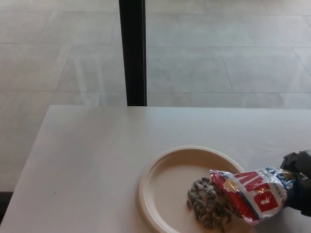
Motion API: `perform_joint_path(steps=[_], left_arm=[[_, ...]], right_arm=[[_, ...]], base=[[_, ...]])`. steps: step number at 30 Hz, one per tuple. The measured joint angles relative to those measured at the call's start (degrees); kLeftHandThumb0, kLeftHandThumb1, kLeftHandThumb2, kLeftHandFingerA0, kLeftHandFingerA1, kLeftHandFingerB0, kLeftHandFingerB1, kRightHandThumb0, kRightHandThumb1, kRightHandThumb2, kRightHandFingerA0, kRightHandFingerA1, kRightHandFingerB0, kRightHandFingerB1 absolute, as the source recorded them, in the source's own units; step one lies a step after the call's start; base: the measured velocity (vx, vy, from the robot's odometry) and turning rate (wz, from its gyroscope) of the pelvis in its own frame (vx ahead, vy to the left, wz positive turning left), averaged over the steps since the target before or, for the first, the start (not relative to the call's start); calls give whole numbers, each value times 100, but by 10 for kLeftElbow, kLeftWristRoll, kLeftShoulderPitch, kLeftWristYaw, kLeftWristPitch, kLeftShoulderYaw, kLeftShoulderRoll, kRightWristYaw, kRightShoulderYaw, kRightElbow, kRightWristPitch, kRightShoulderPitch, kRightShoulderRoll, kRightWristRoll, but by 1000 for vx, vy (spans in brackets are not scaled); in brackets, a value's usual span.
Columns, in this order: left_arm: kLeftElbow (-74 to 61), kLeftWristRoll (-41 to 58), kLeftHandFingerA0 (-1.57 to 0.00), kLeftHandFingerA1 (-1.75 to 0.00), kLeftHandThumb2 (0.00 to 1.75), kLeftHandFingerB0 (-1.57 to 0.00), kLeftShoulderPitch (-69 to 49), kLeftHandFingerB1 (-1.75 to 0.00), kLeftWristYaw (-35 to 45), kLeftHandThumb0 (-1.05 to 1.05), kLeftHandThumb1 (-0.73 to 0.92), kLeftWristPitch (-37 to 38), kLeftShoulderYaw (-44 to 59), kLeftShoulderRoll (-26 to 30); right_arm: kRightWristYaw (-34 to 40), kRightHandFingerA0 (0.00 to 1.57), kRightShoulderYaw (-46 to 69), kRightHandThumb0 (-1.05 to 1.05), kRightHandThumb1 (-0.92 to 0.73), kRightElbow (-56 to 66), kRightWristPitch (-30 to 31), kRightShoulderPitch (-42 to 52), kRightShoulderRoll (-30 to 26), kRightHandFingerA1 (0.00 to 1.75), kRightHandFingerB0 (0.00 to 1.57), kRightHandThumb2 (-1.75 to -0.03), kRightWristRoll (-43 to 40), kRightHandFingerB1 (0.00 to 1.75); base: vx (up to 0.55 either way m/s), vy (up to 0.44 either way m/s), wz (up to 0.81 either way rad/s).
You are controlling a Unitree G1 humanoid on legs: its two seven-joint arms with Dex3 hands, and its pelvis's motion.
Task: The robot uses its right hand to pick up a bag of sunflower seeds kept in the middle of the desk and tilts it over a plate kept next to it to pour out a few seeds and then puts the bag of seeds back on the desk
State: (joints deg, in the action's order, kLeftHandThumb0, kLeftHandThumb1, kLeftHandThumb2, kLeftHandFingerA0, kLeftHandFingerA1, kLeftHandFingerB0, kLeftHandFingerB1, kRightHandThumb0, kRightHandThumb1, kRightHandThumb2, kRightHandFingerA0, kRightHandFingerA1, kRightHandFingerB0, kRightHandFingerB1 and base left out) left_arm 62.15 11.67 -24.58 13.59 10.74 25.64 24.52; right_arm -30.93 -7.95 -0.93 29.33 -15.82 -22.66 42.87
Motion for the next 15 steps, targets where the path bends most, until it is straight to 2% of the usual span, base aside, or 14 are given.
perform_joint_path(steps=[1, 2, 5, 6, 7, 8, 9, 10, 11, 13, 14, 15], left_arm=[[-1, 0, -39, -76, 80, -38, -1, -67, 0, -44, 52, 0, 0, 0], [-5, 0, -39, -76, 80, -37, -3, -66, 0, -45, 53, 0, 0, -1], [-2, 0, -38, -75, 79, -37, -3, -66, 0, -46, 53, 0, 0, -2], [1, 0, -40, -72, 98, -37, -3, -67, 0, -45, 41, 0, 0, -2], [4, 0, -38, -71, 99, -35, -3, -66, 0, -44, 42, 0, 0, -3], [10, 0, -40, -71, 98, -33, -1, -65, 0, -46, 41, 0, 0, -3], [17, 0, -44, -75, 94, -36, 1, -66, 0, -50, 45, 0, 0, -3], [19, 0, -43, -72, 98, -36, 2, -66, 0, -47, 40, 0, 0, -3], [21, -1, -42, -77, 79, -37, 2, -65, 0, -46, 52, 0, -2, -3], [24, 0, -42, -76, 78, -37, 3, -65, 0, -45, 53, 0, -2, -3], [26, 0, -41, -72, 98, -35, 3, -66, 0, -46, 40, 0, -2, -3], [27, 0, -41, -72, 98, -35, 4, -66, 0, -46, 40, 0, -2, -3]], right_arm=[[1, 103, 3, -33, -49, -1, -1, 2, 1, 175, 85, -124, -3, 153], [7, 97, 21, -34, -46, -4, -7, 10, 8, 175, 89, -123, -17, 155], [24, 98, 50, -34, -45, -13, -12, 24, 28, 175, 89, -121, -40, 158], [32, 89, 59, -30, -43, -17, -12, 28, 36, 170, 85, -122, -49, 153], [38, 89, 64, -30, -40, -20, -12, 31, 40, 162, 86, -125, -53, 150], [44, 91, 67, -30, -45, -22, -12, 34, 45, 118, 84, -121, -57, 146], [50, 90, 70, -31, -45, -25, -10, 36, 48, 137, 85, -123, -62, 149], [53, 87, 72, -34, -44, -28, -9, 36, 50, 157, 85, -124, -65, 152], [61, 87, 77, -33, -44, -31, -8, 38, 53, 170, 83, -121, -73, 153], [68, 90, 81, -32, -43, -33, -9, 41, 56, 172, 86, -122, -80, 151], [75, 97, 84, -30, -44, -33, -10, 43, 61, 175, 89, -123, -87, 152], [80, 97, 86, -30, -44, -33, -11, 45, 63, 175, 89, -123, -91, 152]], base=[[0, 0, 0], [0, 0, 0], [0, 0, 0], [0, 0, 0], [0, 0, 0], [0, 0, 0], [0, 0, 0], [0, 0, 0], [0, 0, 0], [0, 0, 0], [0, 0, 0], [0, 0, 0]])
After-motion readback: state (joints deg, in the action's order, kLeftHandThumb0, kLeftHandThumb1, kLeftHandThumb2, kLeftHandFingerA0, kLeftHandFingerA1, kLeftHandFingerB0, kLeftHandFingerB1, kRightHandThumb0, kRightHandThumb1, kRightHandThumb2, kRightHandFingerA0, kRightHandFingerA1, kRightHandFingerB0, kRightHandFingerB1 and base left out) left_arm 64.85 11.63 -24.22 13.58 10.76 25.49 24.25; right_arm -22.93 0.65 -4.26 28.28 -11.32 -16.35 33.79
